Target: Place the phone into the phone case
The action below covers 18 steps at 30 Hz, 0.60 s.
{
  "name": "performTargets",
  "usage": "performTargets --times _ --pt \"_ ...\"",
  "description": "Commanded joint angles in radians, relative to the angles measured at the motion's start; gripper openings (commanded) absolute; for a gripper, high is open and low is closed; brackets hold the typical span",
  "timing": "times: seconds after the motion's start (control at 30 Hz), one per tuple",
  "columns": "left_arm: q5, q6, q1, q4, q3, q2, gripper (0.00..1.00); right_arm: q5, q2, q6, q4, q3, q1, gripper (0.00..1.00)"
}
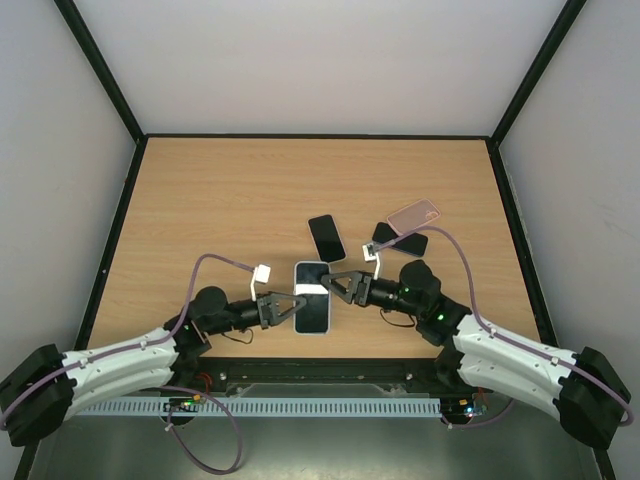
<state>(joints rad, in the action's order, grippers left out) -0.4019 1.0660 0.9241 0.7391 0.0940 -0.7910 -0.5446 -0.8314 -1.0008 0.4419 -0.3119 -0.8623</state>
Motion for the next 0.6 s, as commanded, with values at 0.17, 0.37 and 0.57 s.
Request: performTargets --times 0.17,0.37,0.57 --pt "0.179 0.0 -0.009 -0.064 0.017 0.155 0.02 -0.121 -0.007 -0.091 0.115 0.105 -0.005 0.71" --pt "0.224 -0.014 -0.011 -0.087 0.051 0.167 0.02 -0.173 -0.07 -0.151 0.242 0.137 -0.008 0.67" --pt "0.248 0.0 -0.01 -0.065 0.051 0.142 0.02 -0.221 -0.123 -0.193 0.343 0.117 -0.019 0.63"
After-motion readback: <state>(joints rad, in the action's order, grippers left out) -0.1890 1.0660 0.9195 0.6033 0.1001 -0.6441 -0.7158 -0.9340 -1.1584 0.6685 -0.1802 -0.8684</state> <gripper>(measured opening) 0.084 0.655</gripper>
